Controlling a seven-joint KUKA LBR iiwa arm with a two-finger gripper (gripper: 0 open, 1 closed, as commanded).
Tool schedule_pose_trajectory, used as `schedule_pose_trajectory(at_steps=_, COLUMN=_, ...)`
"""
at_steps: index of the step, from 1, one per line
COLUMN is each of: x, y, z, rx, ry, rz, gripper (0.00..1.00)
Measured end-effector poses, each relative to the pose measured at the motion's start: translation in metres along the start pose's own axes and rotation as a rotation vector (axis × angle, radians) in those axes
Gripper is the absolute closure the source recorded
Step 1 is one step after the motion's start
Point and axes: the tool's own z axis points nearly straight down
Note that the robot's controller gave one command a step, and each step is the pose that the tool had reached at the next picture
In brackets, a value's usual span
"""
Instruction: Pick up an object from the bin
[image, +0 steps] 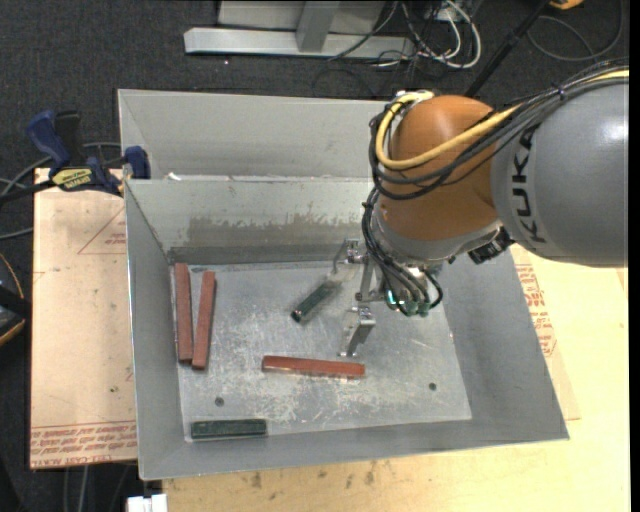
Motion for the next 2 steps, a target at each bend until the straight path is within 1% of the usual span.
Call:
schedule_pose_trajectory(at_steps=1, x=-0.002, y=0.0, z=-0.004, rx=-0.001, ry=-0.008, rz=0.002, gripper=0.0)
schedule_pose_trajectory(at_steps=2, x=0.011, y=-0.004, z=0.07, rx=-0.001, ry=-0.011, rz=0.041, gripper=0.0)
